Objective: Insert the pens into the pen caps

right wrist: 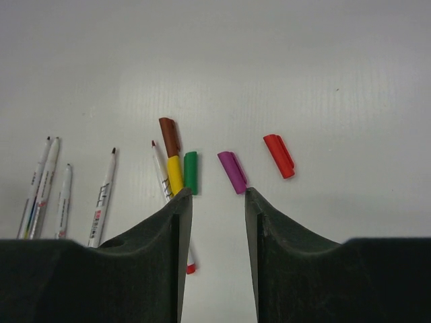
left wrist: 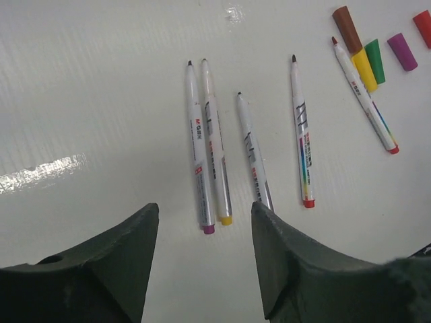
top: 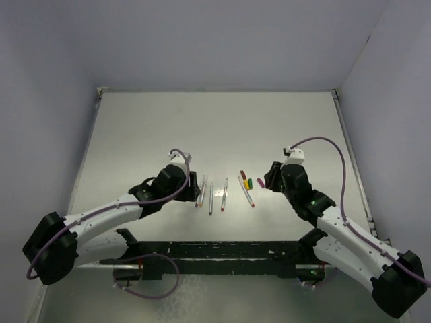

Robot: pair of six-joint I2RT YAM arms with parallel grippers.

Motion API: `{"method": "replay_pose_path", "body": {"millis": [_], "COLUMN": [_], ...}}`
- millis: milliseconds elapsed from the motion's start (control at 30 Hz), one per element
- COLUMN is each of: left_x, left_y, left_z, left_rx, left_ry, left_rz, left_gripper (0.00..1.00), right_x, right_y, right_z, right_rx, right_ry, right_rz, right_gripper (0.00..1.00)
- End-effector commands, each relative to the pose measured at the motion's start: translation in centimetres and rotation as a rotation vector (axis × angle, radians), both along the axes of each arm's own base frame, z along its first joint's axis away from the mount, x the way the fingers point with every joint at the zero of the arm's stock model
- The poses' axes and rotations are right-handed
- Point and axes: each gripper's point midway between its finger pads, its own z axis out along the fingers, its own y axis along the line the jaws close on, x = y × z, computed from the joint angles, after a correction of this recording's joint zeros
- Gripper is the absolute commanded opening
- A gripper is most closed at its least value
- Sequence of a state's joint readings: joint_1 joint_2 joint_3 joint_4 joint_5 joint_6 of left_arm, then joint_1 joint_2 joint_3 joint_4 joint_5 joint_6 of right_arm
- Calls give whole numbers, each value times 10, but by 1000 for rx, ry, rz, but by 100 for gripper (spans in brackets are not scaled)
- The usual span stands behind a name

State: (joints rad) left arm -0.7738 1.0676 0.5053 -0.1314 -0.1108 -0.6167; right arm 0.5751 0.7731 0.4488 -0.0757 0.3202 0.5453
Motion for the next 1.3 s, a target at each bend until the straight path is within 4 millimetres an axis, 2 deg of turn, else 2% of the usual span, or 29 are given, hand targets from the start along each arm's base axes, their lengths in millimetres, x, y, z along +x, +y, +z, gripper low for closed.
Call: {"method": "replay_pose_path", "body": {"millis": [0, 33, 133, 167, 333, 667, 1267], "left_x": [26, 28, 32, 34, 42, 49, 48], "left_y": [-6, -7, -12, -12, -3, -2, -7], "left_z": [20, 19, 17, 17, 11, -13, -30], "left_rx": [13, 21, 40, 47, 130, 226, 238], "left_ry": [-53, -49, -46, -48, -34, 14, 42], "left_rz": [75, 73, 54, 53, 102, 106, 85], "left_gripper": [76, 80, 66, 64, 66, 59, 58], "right_x": [10, 11, 12, 12, 12, 12, 11], "right_y": [3, 4, 2, 1, -1, 1, 4], "right_z": [15, 16, 19, 20, 22, 18, 18], "right_rx": [-33, -34, -34, -32, -22, -16, 7], "right_ry": [-6, -9, -22, -25, -38, -34, -36], "right_rz": [8, 9, -1, -8, -21, -18, -12], "right_gripper": [40, 40, 40, 40, 39, 34, 34]}}
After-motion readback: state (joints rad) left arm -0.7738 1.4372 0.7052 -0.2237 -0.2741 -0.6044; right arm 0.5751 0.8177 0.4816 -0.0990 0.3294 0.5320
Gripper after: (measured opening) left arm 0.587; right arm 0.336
